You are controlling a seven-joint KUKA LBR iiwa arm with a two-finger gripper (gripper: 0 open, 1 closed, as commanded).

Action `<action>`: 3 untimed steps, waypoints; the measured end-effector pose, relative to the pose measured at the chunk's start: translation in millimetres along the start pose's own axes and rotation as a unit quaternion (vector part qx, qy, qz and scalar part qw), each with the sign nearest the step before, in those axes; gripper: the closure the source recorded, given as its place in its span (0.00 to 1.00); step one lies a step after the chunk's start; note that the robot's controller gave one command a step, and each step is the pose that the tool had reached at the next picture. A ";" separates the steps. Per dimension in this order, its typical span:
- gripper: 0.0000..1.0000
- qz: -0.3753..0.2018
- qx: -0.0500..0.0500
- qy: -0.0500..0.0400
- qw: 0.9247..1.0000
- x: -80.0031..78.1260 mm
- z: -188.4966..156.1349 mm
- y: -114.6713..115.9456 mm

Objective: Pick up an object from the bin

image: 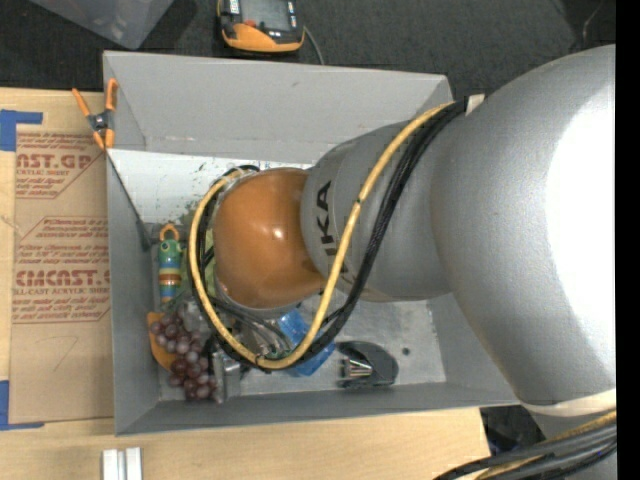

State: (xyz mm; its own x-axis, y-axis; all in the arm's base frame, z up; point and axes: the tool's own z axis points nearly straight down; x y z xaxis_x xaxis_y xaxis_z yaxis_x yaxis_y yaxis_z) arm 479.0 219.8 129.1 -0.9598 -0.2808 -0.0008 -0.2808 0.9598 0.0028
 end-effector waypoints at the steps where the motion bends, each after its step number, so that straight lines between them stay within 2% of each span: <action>1: 0.00 -0.090 -0.001 -0.002 0.996 -7.3 38.8 10.3; 2: 0.00 -0.102 -0.001 -0.006 0.995 -8.7 44.7 4.7; 3: 0.00 -0.245 0.000 -0.011 0.969 -52.1 -31.3 -18.8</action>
Offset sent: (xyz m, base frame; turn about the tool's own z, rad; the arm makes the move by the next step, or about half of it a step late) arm 0.0072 -0.0061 -0.0591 -0.2427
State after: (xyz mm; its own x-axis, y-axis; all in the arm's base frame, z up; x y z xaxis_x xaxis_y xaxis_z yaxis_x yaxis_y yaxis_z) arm 534.3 216.3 160.4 -0.7105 -0.7033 -0.0226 -0.7034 0.7108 -0.0039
